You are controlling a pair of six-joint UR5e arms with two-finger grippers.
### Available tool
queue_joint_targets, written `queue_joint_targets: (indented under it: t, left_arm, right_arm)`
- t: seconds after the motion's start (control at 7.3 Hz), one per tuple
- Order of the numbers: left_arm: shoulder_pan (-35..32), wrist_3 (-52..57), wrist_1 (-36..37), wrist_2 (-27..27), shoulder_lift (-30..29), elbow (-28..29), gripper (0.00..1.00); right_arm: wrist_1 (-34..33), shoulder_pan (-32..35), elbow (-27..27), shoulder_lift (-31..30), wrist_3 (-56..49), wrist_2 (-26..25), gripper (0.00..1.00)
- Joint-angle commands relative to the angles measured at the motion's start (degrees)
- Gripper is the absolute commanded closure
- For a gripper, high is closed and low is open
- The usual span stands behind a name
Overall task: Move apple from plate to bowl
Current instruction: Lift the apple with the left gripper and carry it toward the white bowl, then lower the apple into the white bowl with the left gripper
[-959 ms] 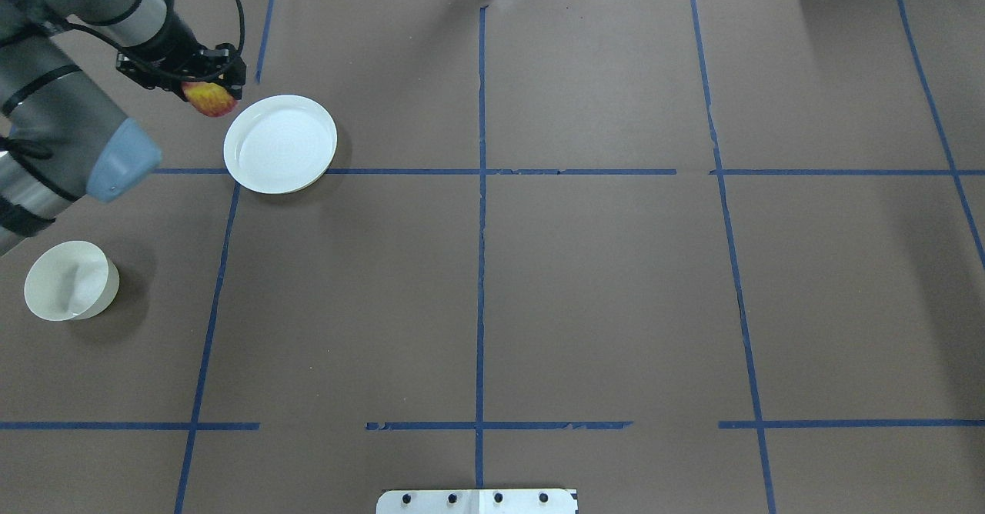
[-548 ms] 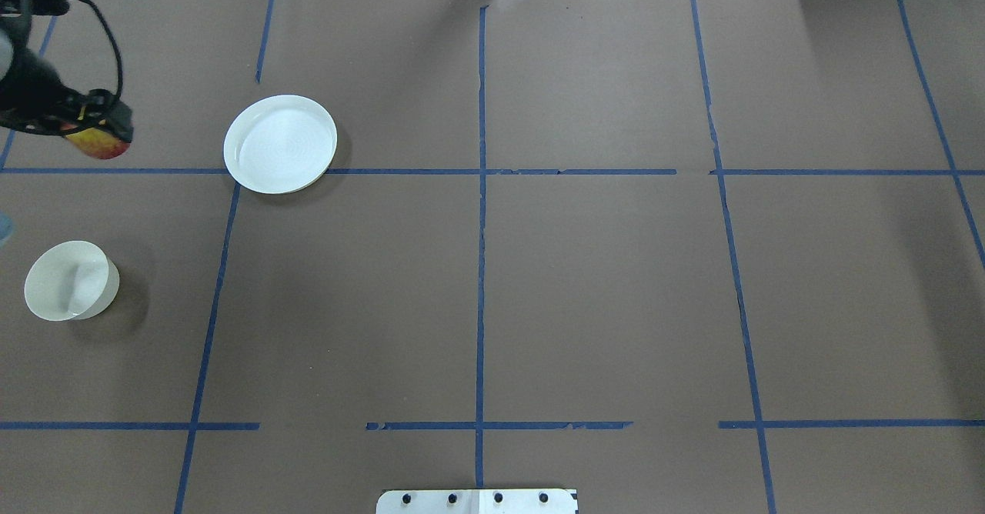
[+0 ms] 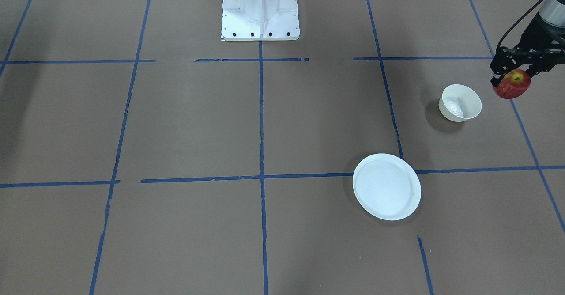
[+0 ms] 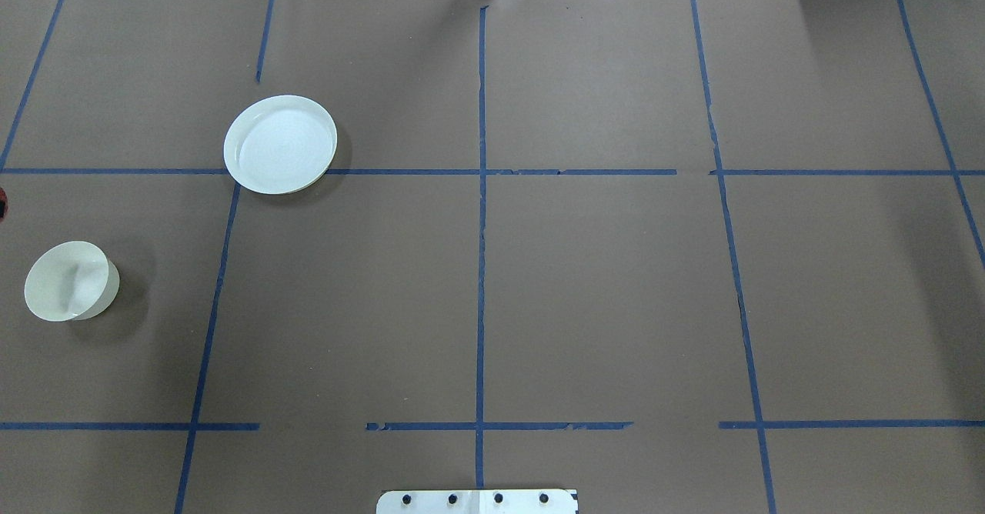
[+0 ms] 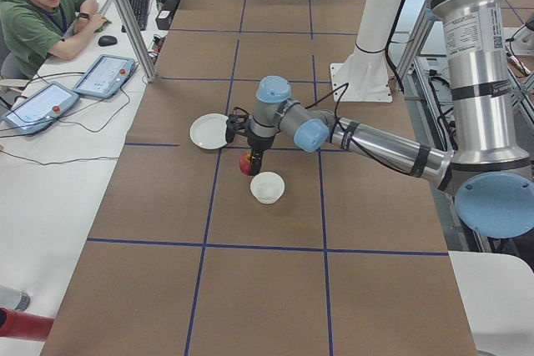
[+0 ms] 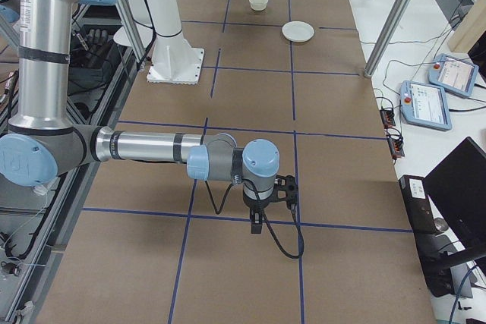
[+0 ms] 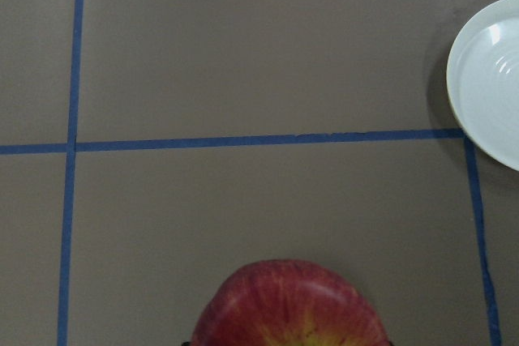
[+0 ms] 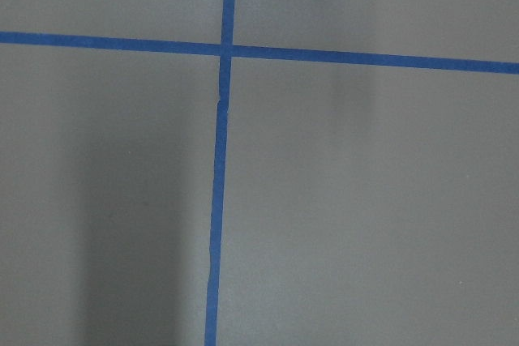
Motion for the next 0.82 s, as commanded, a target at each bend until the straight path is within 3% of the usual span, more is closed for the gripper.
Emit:
queue_joint_targets:
  t: [0.0, 0.27, 0.68]
  left_arm:
    - [5.63, -9.32, -12.76, 1.16, 1.88, 7.14, 0.71]
    - [11.36, -15.83, -20.96, 3.1, 1.44, 12.35, 0.71]
    - [14.9, -17.18, -21.07, 4.69, 0.83, 13.5, 0.68]
  right_arm:
    - [0.0, 0.0, 0.0, 0.0, 0.0, 0.0, 0.0]
    - [0.0, 0.0, 0.0, 0.0, 0.0, 0.0, 0.0]
    - [0.0, 0.0, 0.0, 0.0, 0.0, 0.0, 0.0]
